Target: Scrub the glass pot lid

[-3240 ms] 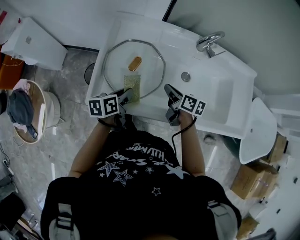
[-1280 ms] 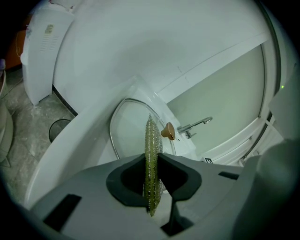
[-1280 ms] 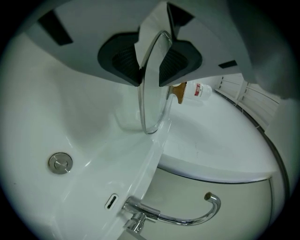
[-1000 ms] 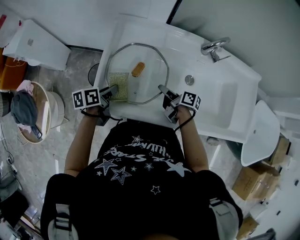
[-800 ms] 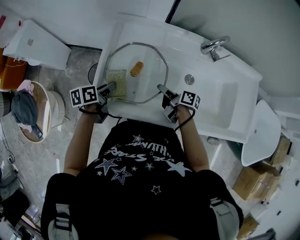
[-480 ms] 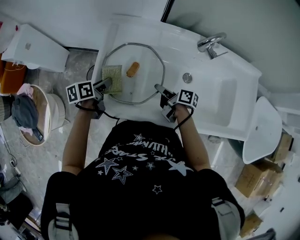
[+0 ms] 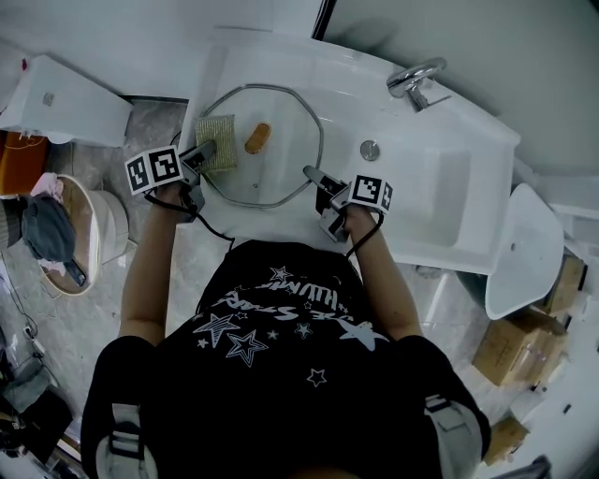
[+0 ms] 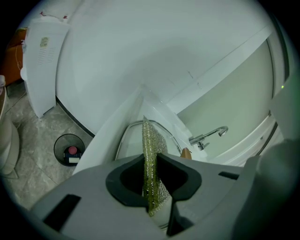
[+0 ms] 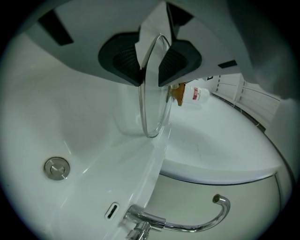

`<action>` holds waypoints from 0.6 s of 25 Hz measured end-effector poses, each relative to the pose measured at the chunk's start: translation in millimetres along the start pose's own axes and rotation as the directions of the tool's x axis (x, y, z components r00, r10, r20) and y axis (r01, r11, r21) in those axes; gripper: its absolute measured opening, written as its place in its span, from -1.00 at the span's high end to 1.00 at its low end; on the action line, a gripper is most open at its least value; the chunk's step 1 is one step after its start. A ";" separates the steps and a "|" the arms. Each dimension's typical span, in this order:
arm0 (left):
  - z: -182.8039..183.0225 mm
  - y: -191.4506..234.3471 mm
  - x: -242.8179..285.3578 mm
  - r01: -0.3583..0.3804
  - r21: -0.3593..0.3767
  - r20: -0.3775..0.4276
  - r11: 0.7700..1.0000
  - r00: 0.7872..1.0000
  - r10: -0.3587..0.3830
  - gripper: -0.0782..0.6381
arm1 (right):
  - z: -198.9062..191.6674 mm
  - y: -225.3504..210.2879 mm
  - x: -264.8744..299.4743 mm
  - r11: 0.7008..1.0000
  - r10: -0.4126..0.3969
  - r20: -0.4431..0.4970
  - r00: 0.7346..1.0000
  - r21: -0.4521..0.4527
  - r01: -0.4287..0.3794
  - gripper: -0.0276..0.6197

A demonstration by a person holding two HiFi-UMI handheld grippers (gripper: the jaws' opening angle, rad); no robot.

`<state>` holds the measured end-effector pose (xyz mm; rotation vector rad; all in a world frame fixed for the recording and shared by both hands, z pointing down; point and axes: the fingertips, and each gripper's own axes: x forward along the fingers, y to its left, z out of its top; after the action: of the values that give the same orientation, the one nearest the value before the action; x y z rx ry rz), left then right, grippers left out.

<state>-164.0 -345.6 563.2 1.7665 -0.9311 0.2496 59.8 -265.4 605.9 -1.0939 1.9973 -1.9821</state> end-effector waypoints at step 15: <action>35.1 -4.5 32.1 -0.014 0.083 -0.032 0.996 0.999 0.016 0.58 | 1.0 0.3 -0.3 1.000 -0.007 0.008 1.000 0.008 0.007 0.54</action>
<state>-148.5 -390.7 564.2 1.8266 -0.9223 0.3303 60.4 -266.1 605.5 -1.1075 1.9822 -1.9839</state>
